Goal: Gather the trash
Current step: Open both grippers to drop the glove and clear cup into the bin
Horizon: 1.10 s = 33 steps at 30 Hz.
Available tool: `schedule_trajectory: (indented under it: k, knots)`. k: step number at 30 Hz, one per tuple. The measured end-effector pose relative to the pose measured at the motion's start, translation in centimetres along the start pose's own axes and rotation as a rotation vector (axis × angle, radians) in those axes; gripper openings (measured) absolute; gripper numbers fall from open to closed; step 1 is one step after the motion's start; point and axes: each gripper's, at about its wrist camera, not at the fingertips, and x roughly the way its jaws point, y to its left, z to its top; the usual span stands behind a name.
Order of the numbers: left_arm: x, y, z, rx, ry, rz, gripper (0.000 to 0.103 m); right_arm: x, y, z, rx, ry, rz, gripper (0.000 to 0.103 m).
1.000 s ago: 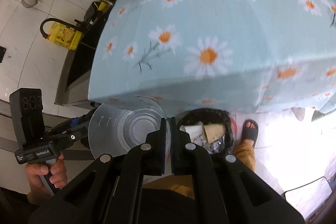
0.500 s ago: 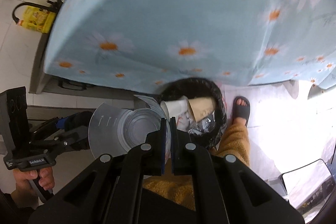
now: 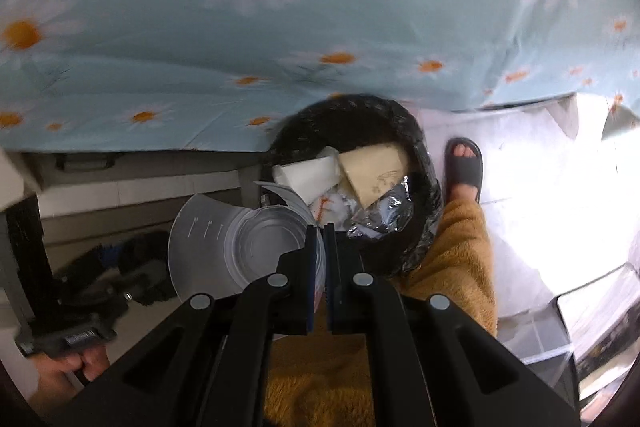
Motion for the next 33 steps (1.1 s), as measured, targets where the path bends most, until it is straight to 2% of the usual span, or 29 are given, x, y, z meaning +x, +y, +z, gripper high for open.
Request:
schedule_trajectory:
  k: [6, 9, 15, 18, 24, 29, 30, 31, 32, 33]
  knots:
    - [4.4, 1.0, -0.2, -0.041, 0.049, -0.033, 0.063, 3.4, -2.2, 0.4, 0.08, 0.037, -0.018, 0.005]
    - [6.9, 1.3, -0.5, -0.044, 0.091, -0.027, 0.063, 5.0, -2.3, 0.5, 0.103, 0.057, -0.028, 0.005]
    - [10.3, 1.3, -0.9, -0.058, 0.135, -0.042, 0.063, 7.9, -1.5, 0.2, 0.045, 0.098, -0.087, 0.006]
    - [11.6, 1.1, -1.2, -0.055, 0.148, -0.04, 0.063, 9.2, -1.4, -0.1, -0.022, 0.113, -0.162, 0.006]
    - [14.1, 0.7, -0.9, -0.035, 0.172, -0.051, 0.063, 10.8, -2.9, -0.6, -0.037, 0.144, -0.208, 0.006]
    - [15.4, 1.3, -0.1, -0.056, 0.19, -0.047, 0.065, 11.5, -3.9, -0.5, -0.029, 0.149, -0.236, 0.006]
    - [15.6, 1.3, 0.1, -0.058, 0.195, -0.044, 0.066, 11.4, -4.0, -0.4, -0.028, 0.148, -0.234, 0.009]
    - [15.6, 1.3, 0.1, -0.061, 0.2, -0.044, 0.071, 11.5, -4.0, -0.3, -0.026, 0.145, -0.232, 0.016]
    - [15.8, 1.3, 0.2, -0.069, 0.209, -0.045, 0.076, 11.5, -4.1, -0.3, -0.022, 0.142, -0.238, 0.039]
    - [15.9, 1.5, 0.3, -0.082, 0.215, -0.046, 0.081, 11.3, -4.1, -0.2, -0.014, 0.135, -0.245, 0.057]
